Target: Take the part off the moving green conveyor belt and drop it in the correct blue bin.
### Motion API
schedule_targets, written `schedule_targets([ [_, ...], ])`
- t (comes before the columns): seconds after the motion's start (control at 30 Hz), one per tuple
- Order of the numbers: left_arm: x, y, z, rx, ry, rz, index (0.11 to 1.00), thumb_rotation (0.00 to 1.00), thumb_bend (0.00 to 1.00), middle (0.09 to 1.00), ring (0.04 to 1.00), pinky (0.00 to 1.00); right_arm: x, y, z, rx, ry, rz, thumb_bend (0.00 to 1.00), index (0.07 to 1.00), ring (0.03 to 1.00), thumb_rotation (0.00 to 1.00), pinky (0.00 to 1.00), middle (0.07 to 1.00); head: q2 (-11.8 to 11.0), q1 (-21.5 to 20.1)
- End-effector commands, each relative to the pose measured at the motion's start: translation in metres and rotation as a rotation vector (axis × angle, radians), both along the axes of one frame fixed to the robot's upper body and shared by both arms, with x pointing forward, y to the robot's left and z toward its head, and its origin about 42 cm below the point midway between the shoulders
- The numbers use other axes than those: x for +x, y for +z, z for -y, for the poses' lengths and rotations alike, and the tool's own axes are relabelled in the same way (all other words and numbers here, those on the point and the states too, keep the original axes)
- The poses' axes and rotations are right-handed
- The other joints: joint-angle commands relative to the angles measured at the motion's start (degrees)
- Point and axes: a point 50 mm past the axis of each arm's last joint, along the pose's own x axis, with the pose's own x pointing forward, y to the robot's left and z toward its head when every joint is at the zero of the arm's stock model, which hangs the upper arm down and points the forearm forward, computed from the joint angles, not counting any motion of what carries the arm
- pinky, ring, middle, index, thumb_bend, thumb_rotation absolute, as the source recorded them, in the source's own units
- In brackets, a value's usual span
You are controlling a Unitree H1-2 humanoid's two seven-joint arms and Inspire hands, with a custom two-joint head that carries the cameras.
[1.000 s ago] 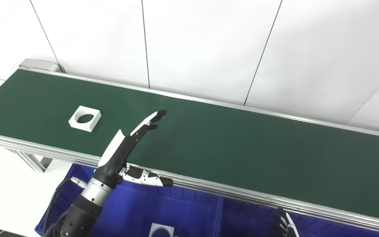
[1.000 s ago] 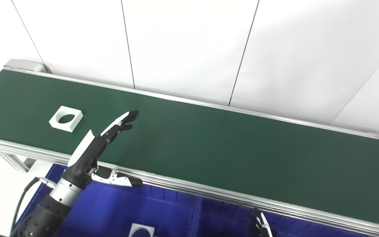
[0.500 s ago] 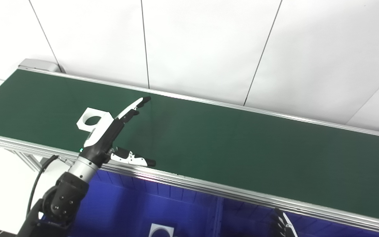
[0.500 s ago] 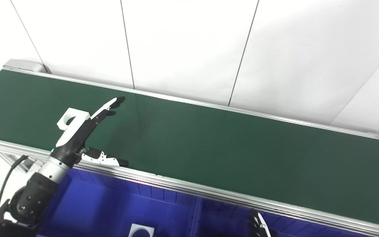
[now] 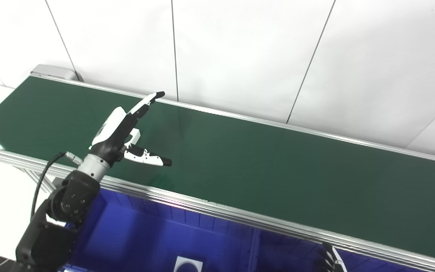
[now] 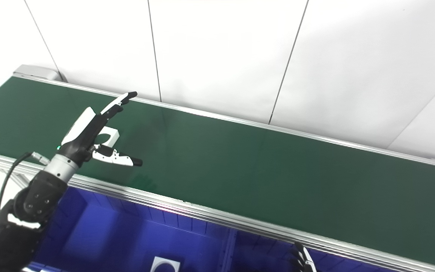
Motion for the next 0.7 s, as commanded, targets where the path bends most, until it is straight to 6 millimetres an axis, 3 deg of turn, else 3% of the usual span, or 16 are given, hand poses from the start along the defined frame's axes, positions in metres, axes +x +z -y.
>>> schedule_targets([
  [0.0,0.011,0.025,-0.009,0.046,-0.014,0.082,0.949,0.14,0.85,0.969,0.952,0.89,0.003,0.009,0.002,0.018,0.011,0.078,0.84,0.909,0.782,0.54,0.69,0.847,0.0,0.2],
  [0.13,0.020,0.030,-0.016,0.085,-0.016,0.082,0.944,0.16,0.87,0.962,0.948,0.89,0.003,0.009,0.004,0.016,0.019,0.075,0.84,0.916,0.810,0.55,0.72,0.861,0.1,0.8],
  [0.5,0.037,0.037,-0.029,0.164,-0.040,0.018,0.946,0.16,0.90,0.964,0.946,0.88,0.005,0.011,0.004,0.023,0.001,0.097,0.85,0.909,0.784,0.55,0.70,0.827,0.3,1.7],
  [0.67,0.043,0.038,-0.033,0.237,-0.014,-0.059,0.940,0.12,0.92,0.962,0.938,0.87,0.005,0.011,0.004,0.033,-0.006,0.099,0.85,0.909,0.783,0.54,0.70,0.825,0.3,1.8],
])
